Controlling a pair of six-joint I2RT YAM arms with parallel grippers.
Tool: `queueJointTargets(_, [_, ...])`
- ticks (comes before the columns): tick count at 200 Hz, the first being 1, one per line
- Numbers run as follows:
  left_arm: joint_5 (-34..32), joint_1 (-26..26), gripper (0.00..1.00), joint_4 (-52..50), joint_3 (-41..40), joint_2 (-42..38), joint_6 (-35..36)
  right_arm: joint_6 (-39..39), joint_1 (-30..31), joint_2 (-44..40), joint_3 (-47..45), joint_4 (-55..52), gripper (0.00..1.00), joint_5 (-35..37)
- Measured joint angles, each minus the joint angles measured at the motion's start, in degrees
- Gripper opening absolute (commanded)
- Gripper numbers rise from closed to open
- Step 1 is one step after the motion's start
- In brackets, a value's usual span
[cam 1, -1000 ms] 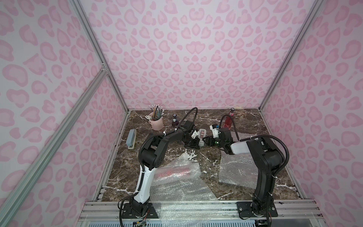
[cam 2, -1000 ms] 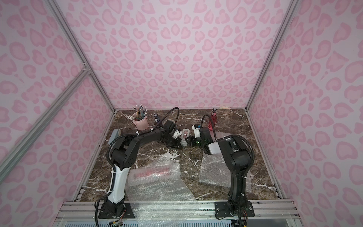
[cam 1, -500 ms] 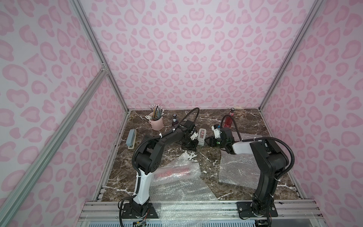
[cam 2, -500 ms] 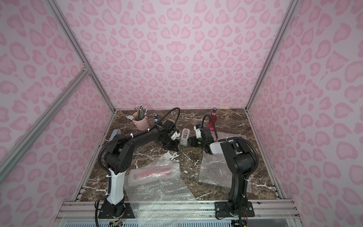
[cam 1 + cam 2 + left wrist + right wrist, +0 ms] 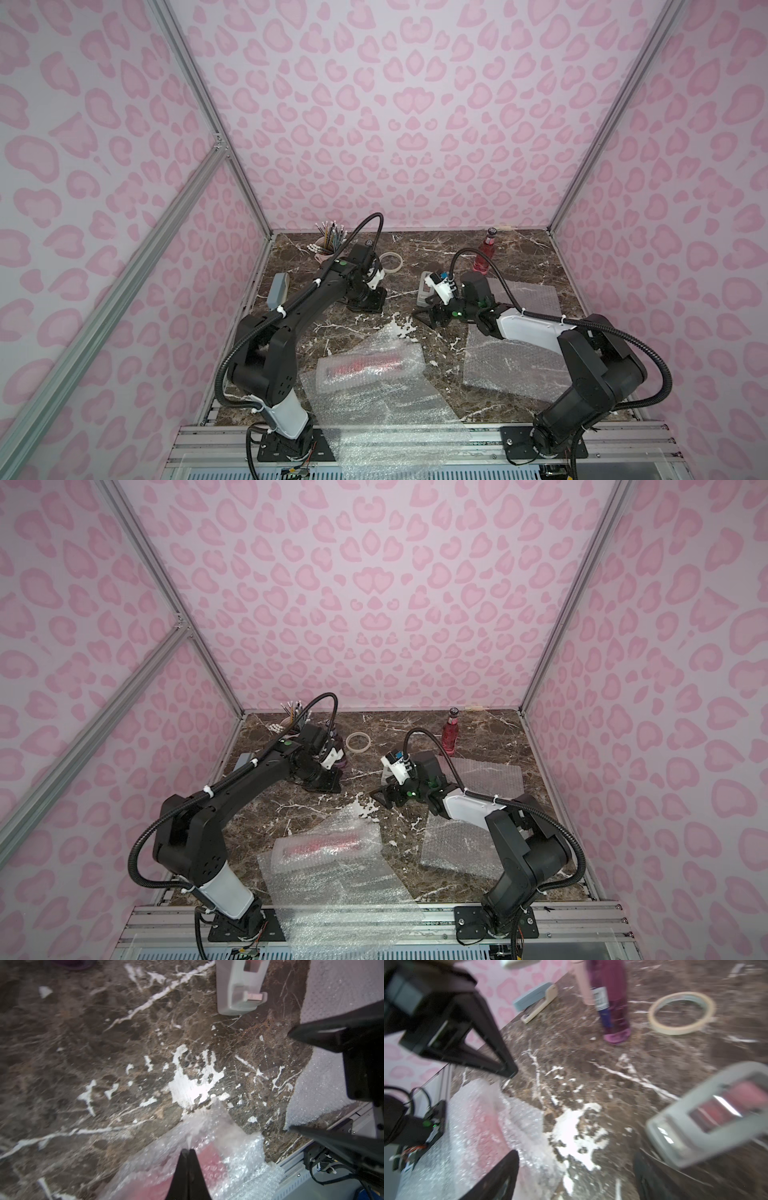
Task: Wrap wine bottles in bubble wrap
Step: Adjust the bubble wrap on the bubble wrap.
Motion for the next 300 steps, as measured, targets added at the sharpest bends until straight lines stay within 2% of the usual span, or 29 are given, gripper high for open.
queueJointTargets(38, [0.0,4.8,0.04,-4.0,-2.6,-8.0,1.6,-5.4,8.5,7.4,7.2,-5.5,0.88,-5.2])
queueJointTargets(73, [0.2,8.5,0.04,-6.4,-5.2,-13.1,2.5,-9.5,12.8,14.6,14.6,-11.2,0.88,-8.8])
queueJointTargets(132, [1.0,11.7,0.04,-7.9,-8.7,-15.5,4.0,-15.6,14.5,25.4,25.5,-23.0,0.88,-15.5])
queueJointTargets(202, [2.3,12.2,0.04,-7.9,-9.4,-15.1,5.4,-19.9,15.0,30.3,29.2,-31.2,0.88,-24.7])
queueJointTargets(246, [2.9,12.2,0.04,-7.8,-10.2,-14.8,5.9,-21.9,15.1,30.4,29.7,-33.4,0.77,-25.8])
queueJointTargets(300, [3.1,12.3,0.04,-7.8,-10.3,-13.6,6.1,-24.5,16.3,28.3,29.4,-34.7,0.65,-23.6])
